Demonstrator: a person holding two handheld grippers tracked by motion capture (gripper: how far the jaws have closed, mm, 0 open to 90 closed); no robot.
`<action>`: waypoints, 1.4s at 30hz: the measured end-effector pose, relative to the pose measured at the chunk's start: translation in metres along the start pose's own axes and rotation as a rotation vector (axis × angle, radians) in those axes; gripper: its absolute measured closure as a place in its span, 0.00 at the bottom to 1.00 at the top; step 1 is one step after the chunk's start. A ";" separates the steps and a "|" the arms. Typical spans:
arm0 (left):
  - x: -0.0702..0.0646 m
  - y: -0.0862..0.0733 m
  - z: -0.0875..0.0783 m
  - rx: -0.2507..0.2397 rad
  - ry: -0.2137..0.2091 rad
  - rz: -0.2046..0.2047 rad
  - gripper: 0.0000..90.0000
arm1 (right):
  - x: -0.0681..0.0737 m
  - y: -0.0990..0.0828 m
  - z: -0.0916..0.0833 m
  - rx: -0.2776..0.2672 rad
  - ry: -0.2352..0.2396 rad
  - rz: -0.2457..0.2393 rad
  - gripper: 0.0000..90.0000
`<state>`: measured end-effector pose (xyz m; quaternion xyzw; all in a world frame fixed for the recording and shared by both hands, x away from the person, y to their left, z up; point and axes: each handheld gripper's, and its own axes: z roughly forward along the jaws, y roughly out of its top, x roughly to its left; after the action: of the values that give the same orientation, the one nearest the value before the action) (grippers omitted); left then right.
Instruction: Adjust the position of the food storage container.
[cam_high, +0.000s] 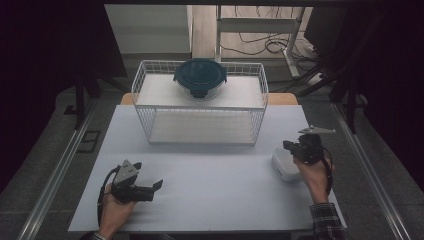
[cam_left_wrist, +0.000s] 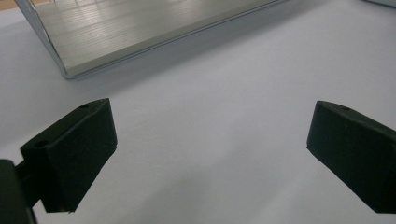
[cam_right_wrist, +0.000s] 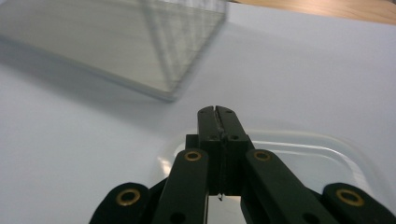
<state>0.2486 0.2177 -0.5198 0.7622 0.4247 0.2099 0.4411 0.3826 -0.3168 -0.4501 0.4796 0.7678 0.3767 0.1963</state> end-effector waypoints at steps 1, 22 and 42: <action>0.000 0.000 0.000 0.002 -0.001 -0.002 0.01 | -0.006 -0.001 -0.001 -0.005 -0.006 0.020 0.99; 0.005 -0.004 0.003 0.005 -0.017 -0.026 0.02 | -0.068 -0.027 -0.008 0.084 -0.209 0.109 0.99; 0.004 -0.004 0.002 0.009 -0.026 -0.026 0.03 | -0.006 -0.026 0.003 0.133 -0.023 0.053 0.99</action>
<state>0.2497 0.2209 -0.5246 0.7613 0.4298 0.1922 0.4459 0.3721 -0.3274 -0.4728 0.5159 0.7759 0.3244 0.1628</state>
